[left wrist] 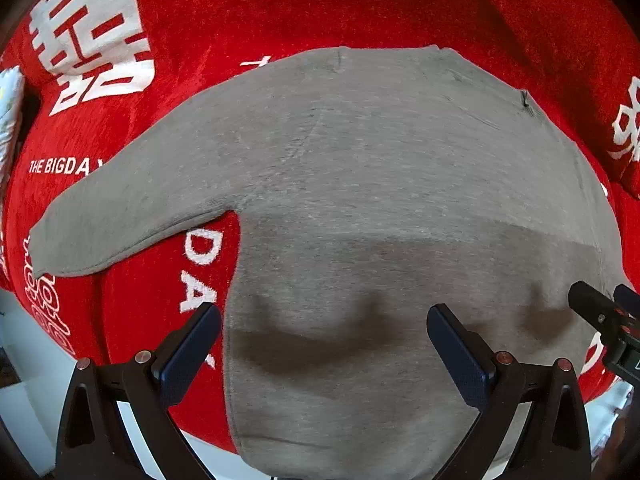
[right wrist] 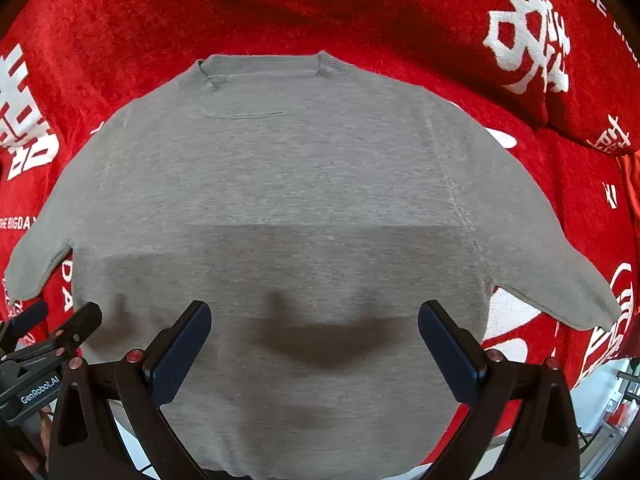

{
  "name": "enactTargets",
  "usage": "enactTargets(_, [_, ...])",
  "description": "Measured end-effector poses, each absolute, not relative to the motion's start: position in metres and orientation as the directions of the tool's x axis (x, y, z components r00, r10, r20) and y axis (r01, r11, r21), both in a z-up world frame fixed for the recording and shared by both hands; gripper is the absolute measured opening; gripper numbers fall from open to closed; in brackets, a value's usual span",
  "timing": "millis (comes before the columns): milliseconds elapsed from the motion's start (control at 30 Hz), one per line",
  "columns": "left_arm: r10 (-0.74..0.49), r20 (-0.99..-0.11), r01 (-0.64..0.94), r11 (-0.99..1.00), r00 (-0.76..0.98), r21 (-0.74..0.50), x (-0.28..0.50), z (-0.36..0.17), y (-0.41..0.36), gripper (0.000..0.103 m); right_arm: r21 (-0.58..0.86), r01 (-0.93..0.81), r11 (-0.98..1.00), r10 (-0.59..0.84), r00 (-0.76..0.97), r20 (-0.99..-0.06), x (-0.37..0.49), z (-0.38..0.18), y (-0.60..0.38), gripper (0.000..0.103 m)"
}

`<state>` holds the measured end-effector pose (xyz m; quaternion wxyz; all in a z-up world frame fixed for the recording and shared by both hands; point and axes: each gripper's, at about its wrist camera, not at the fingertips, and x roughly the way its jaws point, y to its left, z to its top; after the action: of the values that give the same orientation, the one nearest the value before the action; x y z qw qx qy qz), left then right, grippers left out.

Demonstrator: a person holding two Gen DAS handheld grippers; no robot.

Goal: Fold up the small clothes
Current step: 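Grasp the sweater sleeve with the left gripper and fold it across the body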

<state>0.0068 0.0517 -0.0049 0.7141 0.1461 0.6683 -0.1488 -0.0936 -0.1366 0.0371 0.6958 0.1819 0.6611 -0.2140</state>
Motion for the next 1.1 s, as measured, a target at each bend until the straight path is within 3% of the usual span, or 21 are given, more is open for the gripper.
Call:
enactTargets(500, [-0.035,-0.998,0.31,0.95,0.058,-0.015,0.028,-0.013,0.106,0.103,0.017,0.448,0.894,-0.007,0.051,-0.999,-0.058,0.029,-0.078,0.103])
enactTargets(933, [-0.07,-0.988,0.02,0.998,0.139,-0.068,0.078,-0.039,0.243,0.103,0.076,0.308,0.948,0.069,0.034,-0.997,-0.028,0.013,-0.011,0.103])
enactTargets(1100, [-0.181,-0.972,-0.109,0.974,0.147,-0.198,0.094,-0.067,0.294,0.103,0.085,0.275,0.958,0.08,0.028,-0.996,-0.019,0.009,0.005,0.103])
